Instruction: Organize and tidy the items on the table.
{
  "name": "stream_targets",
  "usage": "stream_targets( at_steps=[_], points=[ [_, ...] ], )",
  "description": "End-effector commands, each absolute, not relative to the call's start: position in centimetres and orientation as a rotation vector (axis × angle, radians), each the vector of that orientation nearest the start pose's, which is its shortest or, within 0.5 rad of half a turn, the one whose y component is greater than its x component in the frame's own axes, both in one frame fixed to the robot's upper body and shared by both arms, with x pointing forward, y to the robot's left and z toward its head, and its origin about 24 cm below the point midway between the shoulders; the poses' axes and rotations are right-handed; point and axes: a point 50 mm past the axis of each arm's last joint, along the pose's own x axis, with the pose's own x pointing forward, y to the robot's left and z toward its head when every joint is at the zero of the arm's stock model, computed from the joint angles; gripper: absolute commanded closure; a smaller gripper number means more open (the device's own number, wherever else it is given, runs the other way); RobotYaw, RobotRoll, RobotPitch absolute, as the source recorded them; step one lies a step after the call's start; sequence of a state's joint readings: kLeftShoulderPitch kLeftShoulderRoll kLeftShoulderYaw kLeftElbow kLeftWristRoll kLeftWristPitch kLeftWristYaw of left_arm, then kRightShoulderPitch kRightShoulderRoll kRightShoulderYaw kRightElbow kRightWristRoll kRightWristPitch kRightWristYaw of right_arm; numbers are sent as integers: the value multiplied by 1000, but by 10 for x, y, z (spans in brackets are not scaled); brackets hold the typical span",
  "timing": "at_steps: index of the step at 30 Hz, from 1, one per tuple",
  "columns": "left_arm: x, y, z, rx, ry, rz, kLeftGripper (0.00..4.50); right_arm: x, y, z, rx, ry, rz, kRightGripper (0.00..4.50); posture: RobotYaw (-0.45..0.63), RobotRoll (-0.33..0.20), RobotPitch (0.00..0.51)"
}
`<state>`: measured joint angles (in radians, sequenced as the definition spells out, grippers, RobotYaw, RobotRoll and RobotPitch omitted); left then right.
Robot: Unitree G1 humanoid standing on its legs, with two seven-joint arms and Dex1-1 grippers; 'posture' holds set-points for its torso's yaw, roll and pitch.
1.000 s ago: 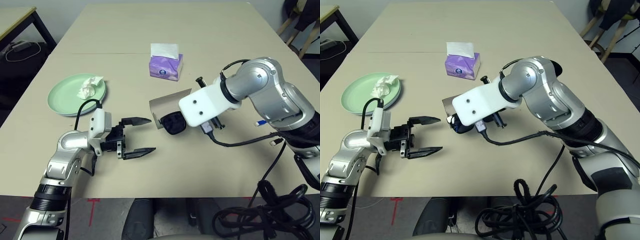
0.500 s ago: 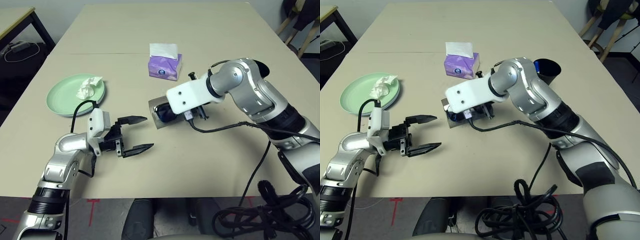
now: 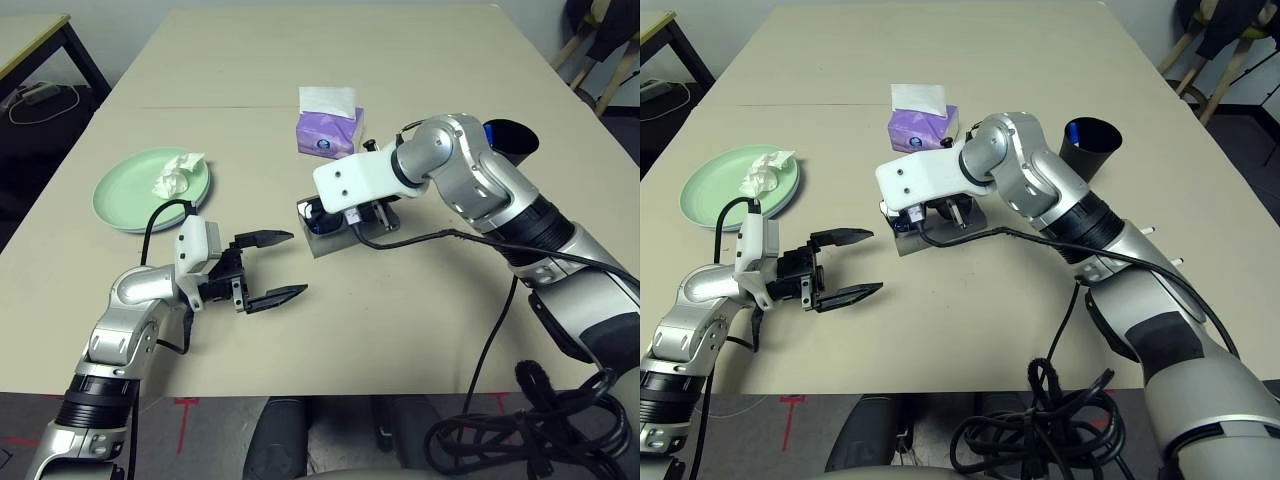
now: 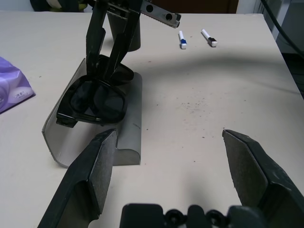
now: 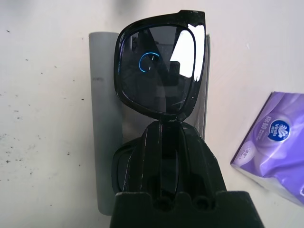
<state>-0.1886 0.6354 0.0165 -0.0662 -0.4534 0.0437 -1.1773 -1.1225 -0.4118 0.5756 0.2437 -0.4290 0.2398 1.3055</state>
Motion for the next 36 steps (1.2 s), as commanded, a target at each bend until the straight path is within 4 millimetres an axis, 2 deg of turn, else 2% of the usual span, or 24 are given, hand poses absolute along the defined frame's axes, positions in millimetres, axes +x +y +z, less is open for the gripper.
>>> stream_targets(
  at_steps=[1,13,28,36],
  points=[
    [251,196,128,296,-70,-1236,0,340,-46,224,-1463,176,1264,4158,102,0,129],
    [252,196,128,299,-73,-1228,0,344,-47,214,-1518,181,1243,4158,104,0,129],
    [251,196,127,296,-72,-1227,0,337,-44,188,-1561,179,1214,4158,102,0,130],
    [251,194,126,292,-72,-1230,0,342,-42,194,-1552,174,1176,4158,98,0,126]
  ],
)
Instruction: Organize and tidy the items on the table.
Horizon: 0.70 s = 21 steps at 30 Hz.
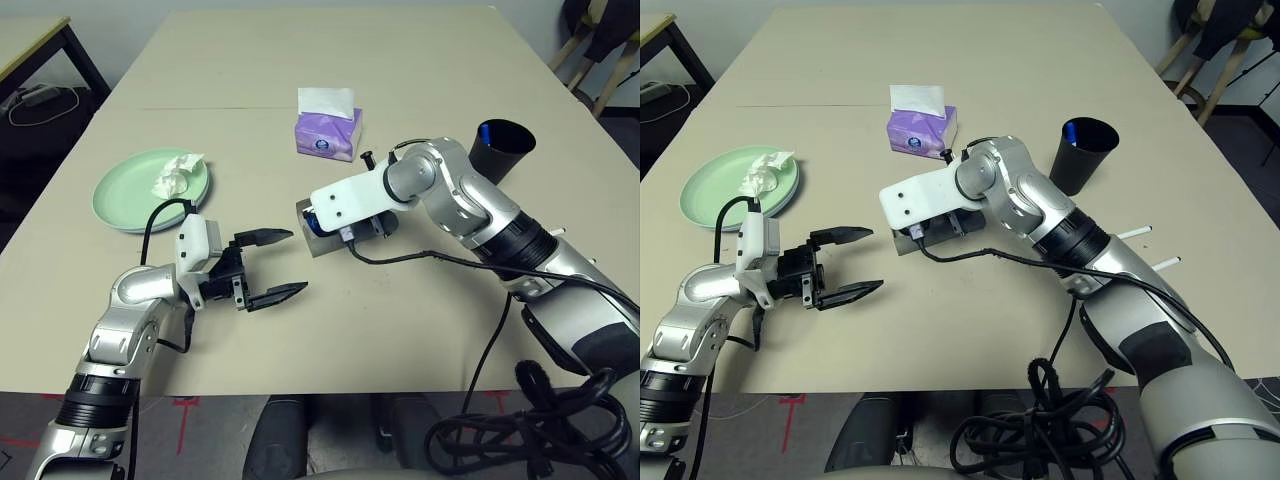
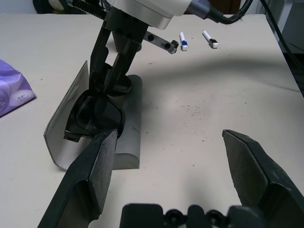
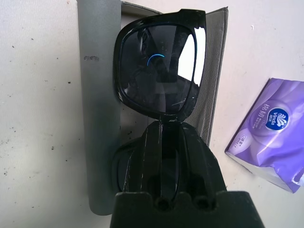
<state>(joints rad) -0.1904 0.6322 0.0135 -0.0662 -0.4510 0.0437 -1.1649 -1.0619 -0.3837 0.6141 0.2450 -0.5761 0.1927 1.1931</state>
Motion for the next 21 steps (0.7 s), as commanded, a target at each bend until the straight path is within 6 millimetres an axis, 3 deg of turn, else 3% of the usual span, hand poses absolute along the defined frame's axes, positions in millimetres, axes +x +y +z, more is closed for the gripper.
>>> stream_targets(
  at_steps=[1,13,21],
  points=[
    [251,194,126,292,-73,-1230,0,344,-42,194,-1550,174,1171,4158,101,0,122],
    [251,194,125,287,-72,-1224,0,350,-40,208,-1541,138,1152,4158,103,0,120],
    [251,194,125,286,-69,-1225,0,351,-36,204,-1545,132,1160,4158,104,0,123]
  ],
)
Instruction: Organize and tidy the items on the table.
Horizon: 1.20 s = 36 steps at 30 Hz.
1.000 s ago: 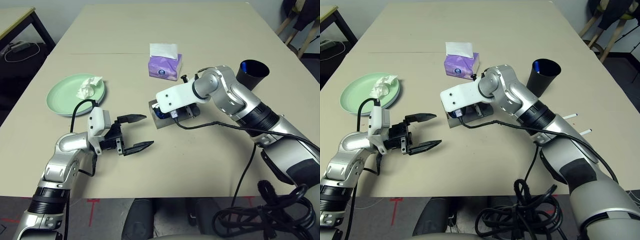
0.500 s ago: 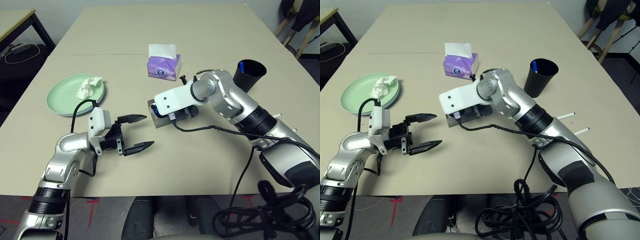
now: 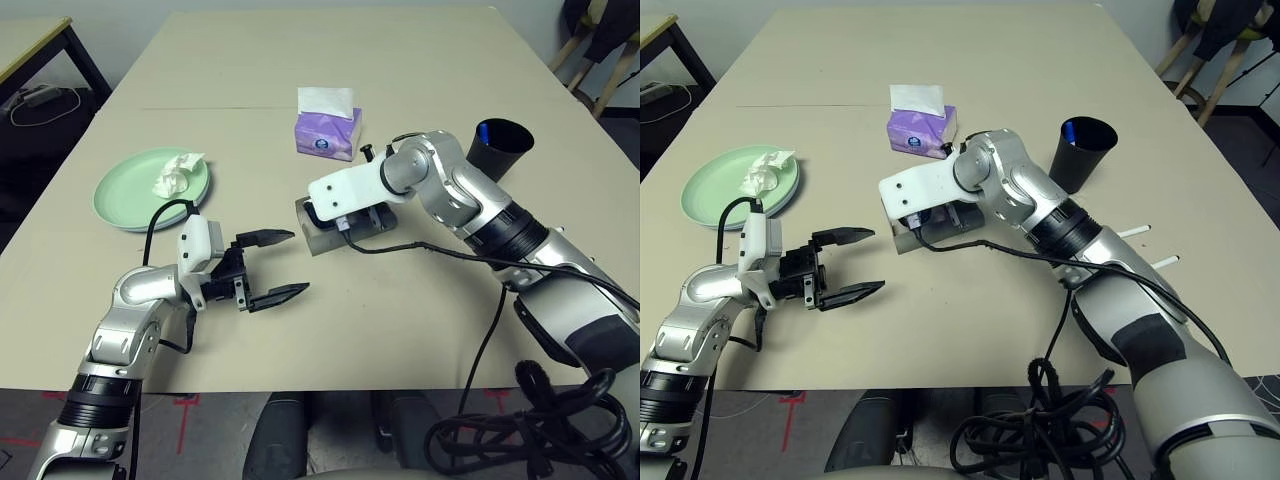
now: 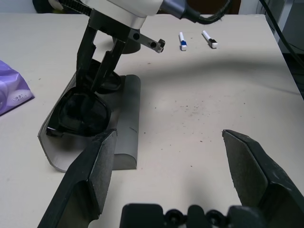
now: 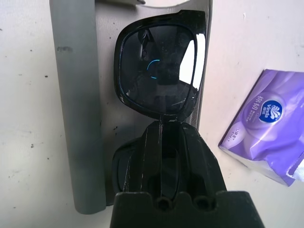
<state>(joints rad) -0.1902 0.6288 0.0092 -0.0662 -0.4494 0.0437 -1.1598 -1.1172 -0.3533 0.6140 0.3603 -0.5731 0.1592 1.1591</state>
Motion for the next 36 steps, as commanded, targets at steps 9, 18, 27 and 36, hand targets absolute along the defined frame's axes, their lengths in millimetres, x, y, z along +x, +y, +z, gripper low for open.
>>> stream_targets(
  at_steps=[9,18,27,36],
  points=[
    [249,195,125,286,-67,-1226,0,348,-34,186,-1556,161,1198,4158,108,0,126],
    [249,195,126,286,-67,-1225,0,350,-45,183,-1572,186,1188,4158,105,0,127],
    [250,195,126,288,-65,-1228,0,348,-46,186,-1542,183,1213,4158,100,0,127],
    [250,196,126,287,-63,-1224,0,345,-41,184,-1523,184,1235,4158,102,0,128]
  ],
)
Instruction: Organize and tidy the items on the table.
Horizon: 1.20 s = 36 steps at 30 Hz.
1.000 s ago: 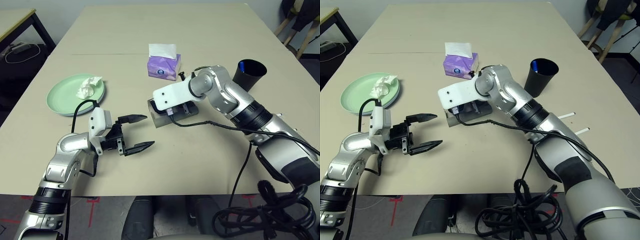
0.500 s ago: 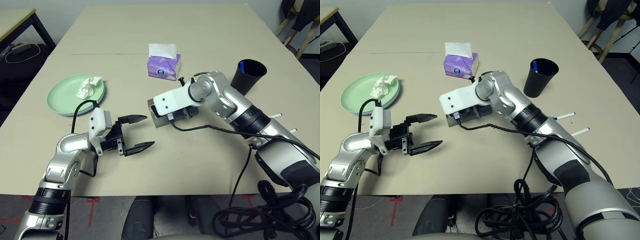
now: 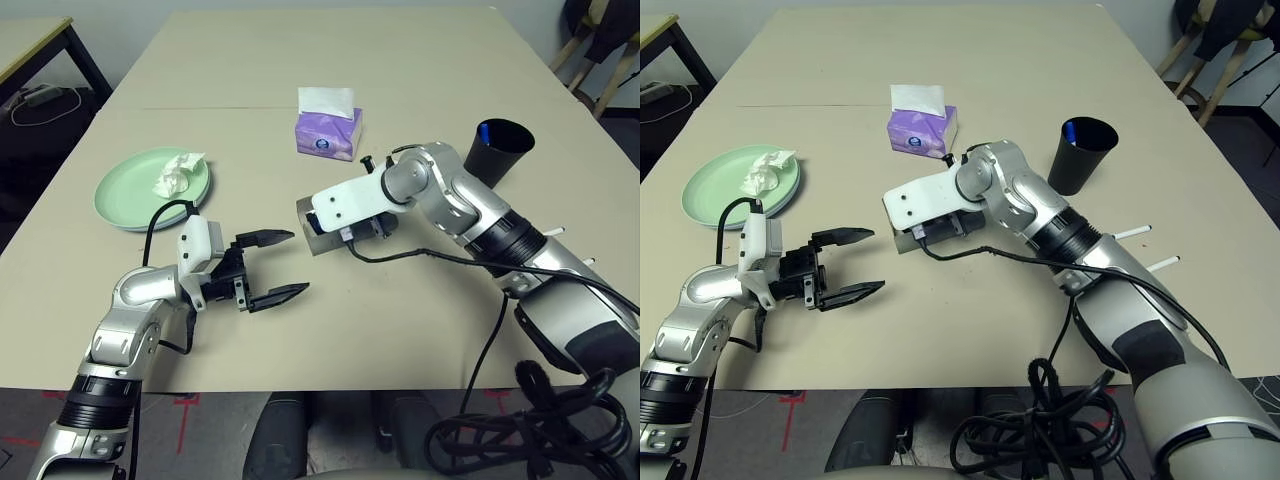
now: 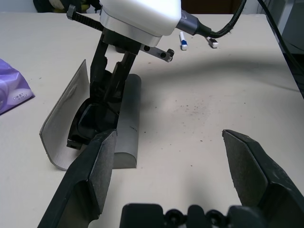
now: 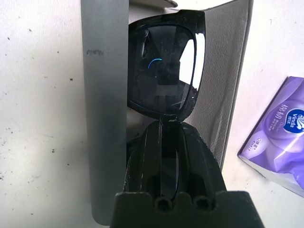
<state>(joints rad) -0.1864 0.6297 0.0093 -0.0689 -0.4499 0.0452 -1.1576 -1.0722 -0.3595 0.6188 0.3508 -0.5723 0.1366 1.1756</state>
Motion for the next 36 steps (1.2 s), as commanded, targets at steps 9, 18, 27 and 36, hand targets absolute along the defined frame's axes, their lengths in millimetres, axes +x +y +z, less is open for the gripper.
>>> stream_targets(
  at_steps=[9,18,27,36],
  points=[
    [251,196,126,288,-63,-1223,0,345,-43,185,-1526,195,1239,2411,99,0,125],
    [256,198,126,271,-60,-1190,0,346,-61,197,-1481,188,1188,48,85,0,111],
    [261,201,127,246,-61,-1151,0,333,-103,191,-1101,181,1168,48,48,0,106],
    [268,206,126,191,-55,-1099,0,299,-135,171,-463,188,1085,48,22,0,105]
  ],
)
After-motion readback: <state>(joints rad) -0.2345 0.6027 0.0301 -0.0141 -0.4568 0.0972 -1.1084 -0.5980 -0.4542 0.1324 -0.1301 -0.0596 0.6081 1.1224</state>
